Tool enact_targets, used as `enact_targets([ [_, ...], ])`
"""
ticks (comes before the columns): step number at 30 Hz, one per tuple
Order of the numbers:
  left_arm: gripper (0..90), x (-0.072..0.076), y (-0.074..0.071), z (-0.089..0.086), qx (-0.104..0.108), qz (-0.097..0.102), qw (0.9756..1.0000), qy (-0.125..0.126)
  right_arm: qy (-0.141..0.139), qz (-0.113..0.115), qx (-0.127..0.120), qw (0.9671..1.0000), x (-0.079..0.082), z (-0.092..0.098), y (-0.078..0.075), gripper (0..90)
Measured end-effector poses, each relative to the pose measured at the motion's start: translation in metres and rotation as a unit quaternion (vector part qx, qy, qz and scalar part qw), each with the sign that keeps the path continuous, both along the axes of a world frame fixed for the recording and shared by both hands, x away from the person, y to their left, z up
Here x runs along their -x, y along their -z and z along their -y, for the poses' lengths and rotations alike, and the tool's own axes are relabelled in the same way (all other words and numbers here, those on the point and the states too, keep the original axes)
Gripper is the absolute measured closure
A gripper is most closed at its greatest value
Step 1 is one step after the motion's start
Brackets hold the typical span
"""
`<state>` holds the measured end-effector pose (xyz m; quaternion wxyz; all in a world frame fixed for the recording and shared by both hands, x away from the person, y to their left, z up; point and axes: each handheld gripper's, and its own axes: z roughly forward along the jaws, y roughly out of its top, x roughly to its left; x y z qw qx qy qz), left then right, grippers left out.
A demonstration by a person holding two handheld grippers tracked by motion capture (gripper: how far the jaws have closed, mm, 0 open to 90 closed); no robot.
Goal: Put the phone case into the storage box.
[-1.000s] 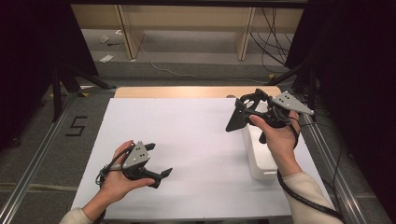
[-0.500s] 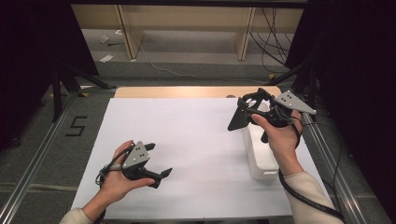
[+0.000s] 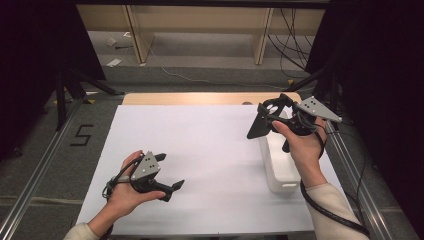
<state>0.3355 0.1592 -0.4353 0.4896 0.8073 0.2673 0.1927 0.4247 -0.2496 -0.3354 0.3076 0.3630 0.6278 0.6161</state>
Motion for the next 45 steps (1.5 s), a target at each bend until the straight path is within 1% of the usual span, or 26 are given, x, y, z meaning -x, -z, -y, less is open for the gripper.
enact_targets([
  [14,0.0,0.000,0.000,0.000,0.000,0.000,1.0000,-0.001,0.021,-0.005,0.010,0.9997,-0.001,0.007,-0.001,15.9],
  [21,0.0,0.000,0.000,0.000,0.000,0.000,1.0000,-0.001,0.029,-0.003,0.014,0.9995,-0.002,0.011,-0.001,15.9],
  [28,0.0,0.000,0.000,0.000,0.001,0.000,1.0000,-0.001,0.035,-0.005,0.018,0.9992,-0.003,0.014,0.000,15.9],
  [45,0.0,0.000,0.000,0.000,0.001,0.000,1.0000,-0.002,0.048,-0.002,0.022,0.9986,-0.005,0.020,0.000,15.9],
])
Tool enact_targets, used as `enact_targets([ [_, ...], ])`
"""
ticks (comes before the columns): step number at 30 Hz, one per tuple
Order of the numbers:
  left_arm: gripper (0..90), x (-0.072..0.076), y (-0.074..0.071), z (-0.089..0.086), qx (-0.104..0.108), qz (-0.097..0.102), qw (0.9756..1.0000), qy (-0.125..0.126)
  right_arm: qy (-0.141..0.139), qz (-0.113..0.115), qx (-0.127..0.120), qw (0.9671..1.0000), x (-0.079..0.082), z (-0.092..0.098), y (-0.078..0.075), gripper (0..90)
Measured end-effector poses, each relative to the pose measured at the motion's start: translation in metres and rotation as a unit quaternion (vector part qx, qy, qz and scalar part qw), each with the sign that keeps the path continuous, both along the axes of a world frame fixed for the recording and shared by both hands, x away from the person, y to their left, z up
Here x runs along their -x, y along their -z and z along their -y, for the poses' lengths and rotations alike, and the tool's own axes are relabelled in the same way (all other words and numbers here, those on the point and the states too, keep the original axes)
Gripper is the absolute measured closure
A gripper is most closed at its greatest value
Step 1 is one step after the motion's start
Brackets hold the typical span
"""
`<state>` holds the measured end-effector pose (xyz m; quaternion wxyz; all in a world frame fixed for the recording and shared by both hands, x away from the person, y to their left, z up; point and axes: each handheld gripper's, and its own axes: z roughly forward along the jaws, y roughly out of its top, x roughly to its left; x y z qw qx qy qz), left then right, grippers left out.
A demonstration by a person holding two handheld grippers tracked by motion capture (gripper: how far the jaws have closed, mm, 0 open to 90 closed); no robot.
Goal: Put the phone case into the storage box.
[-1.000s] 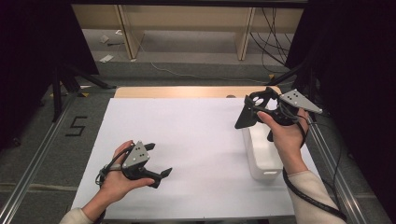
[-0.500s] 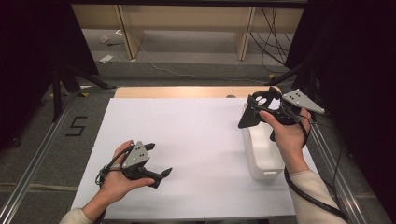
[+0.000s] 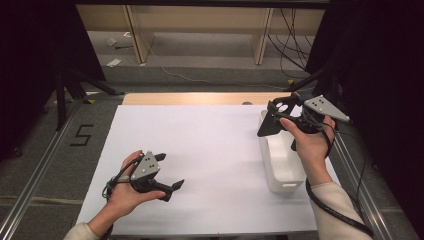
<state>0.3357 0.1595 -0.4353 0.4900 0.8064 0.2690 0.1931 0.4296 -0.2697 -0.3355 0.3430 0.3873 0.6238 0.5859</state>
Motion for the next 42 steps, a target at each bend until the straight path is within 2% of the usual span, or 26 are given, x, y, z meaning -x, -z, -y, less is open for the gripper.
enact_targets([
  [42,0.0,-0.0004,0.0002,0.0000,0.001,-0.001,1.0000,0.000,0.019,-0.006,0.007,0.9998,-0.0037,0.0099,0.0032,15.9],
])
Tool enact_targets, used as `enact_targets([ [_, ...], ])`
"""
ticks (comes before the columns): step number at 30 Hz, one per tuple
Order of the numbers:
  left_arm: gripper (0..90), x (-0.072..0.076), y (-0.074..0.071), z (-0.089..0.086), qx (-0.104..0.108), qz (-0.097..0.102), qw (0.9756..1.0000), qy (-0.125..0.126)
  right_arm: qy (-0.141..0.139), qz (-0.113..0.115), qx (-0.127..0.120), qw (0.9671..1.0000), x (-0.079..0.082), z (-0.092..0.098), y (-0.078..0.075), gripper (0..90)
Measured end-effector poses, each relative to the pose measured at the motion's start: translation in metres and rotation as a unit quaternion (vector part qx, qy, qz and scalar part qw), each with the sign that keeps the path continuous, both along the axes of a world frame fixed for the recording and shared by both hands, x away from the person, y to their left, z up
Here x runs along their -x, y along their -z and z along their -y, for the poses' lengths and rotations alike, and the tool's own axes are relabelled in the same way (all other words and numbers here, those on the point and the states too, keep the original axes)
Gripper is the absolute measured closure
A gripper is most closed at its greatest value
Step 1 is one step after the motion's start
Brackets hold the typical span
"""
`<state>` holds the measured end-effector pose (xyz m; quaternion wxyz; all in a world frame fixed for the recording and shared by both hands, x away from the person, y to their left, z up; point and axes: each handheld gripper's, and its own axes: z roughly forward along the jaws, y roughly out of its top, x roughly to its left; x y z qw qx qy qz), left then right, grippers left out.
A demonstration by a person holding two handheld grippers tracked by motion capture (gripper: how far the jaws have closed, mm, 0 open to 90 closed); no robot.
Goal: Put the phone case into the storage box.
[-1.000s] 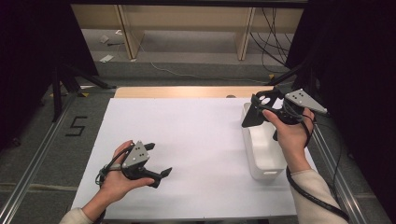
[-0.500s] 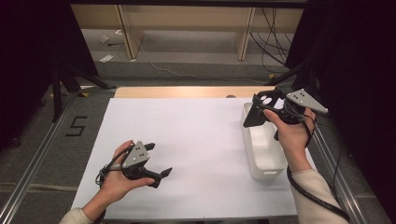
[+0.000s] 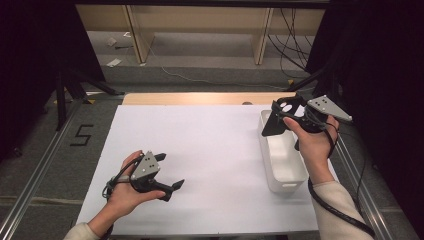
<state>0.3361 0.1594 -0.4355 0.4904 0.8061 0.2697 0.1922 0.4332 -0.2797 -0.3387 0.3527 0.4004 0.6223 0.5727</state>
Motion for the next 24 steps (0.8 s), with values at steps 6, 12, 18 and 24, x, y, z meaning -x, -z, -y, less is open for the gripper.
enact_targets([
  [6,0.0,0.0000,0.0001,0.0001,0.000,0.000,1.0000,0.000,0.003,-0.001,0.001,1.0000,-0.0007,0.0017,0.0006,15.9],
  [12,0.0,0.0001,0.0001,0.0002,0.001,0.000,1.0000,0.000,0.006,-0.002,0.003,1.0000,-0.0014,0.0037,0.0009,15.9],
  [18,0.0,0.0000,0.0002,0.0004,0.001,-0.001,1.0000,0.000,0.010,-0.004,0.002,0.9999,-0.0022,0.0063,0.0011,15.9],
  [24,0.0,-0.0002,0.0002,0.0005,0.001,0.000,1.0000,0.001,0.013,-0.004,0.003,0.9999,-0.0032,0.0091,0.0017,15.9],
])
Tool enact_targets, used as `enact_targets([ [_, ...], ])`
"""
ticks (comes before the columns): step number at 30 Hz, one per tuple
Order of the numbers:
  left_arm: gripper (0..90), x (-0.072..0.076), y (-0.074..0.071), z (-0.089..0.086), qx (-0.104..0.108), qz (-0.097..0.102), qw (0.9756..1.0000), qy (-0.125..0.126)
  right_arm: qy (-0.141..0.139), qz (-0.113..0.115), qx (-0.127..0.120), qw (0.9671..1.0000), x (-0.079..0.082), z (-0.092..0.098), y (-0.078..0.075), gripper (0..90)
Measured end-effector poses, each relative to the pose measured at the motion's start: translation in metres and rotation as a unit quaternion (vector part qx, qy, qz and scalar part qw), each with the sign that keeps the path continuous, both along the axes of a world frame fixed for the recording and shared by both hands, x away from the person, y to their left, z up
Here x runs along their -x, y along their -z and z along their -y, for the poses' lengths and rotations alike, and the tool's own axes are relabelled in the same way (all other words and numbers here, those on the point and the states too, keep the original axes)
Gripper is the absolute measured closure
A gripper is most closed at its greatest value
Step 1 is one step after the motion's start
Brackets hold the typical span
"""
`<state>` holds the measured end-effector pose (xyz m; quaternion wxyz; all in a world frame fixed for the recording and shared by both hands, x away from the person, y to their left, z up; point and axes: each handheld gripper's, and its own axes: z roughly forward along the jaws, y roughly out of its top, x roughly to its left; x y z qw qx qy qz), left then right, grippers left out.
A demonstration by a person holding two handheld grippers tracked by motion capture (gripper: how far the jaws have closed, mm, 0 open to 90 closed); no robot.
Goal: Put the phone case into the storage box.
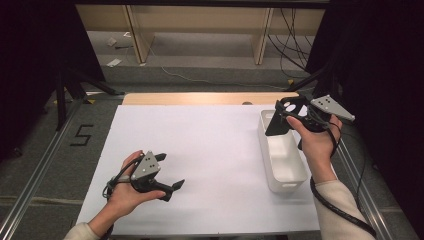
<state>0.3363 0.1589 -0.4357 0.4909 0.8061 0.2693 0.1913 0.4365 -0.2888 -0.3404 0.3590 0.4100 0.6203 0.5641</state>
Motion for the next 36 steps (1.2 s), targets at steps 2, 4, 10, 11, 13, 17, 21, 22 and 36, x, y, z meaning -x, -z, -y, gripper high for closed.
enact_targets([
  [2,0.0,0.0001,0.0000,0.0000,0.001,0.000,1.0000,0.000,0.001,0.000,0.001,1.0000,-0.0004,0.0007,0.0002,15.9],
  [4,0.0,-0.0001,0.0000,-0.0001,0.001,0.000,1.0000,0.000,0.002,0.001,0.001,1.0000,-0.0009,0.0017,0.0002,15.9],
  [10,0.0,-0.0003,0.0001,0.0001,0.001,0.000,1.0000,-0.001,0.007,-0.002,0.002,1.0000,-0.0019,0.0041,0.0013,15.9],
  [11,0.0,-0.0003,0.0001,0.0002,0.001,0.000,1.0000,-0.001,0.007,-0.002,0.003,1.0000,-0.0021,0.0043,0.0015,15.9],
  [13,0.0,-0.0003,0.0000,0.0001,0.000,0.000,1.0000,-0.001,0.008,-0.003,0.002,1.0000,-0.0024,0.0047,0.0018,15.9],
  [17,0.0,-0.0003,0.0001,0.0002,0.000,0.000,1.0000,-0.001,0.009,-0.005,0.006,0.9999,-0.0031,0.0055,0.0026,15.9],
  [21,0.0,-0.0004,0.0001,0.0002,0.001,0.000,1.0000,-0.001,0.008,-0.008,0.009,0.9999,-0.0039,0.0057,0.0035,15.9],
  [22,0.0,-0.0004,0.0001,0.0002,0.001,0.000,1.0000,-0.001,0.008,-0.009,0.009,0.9999,-0.0042,0.0056,0.0038,15.9],
  [36,0.0,-0.0006,0.0002,0.0003,0.000,0.000,1.0000,0.000,0.008,-0.023,0.020,0.9995,-0.0072,0.0058,0.0062,15.9],
])
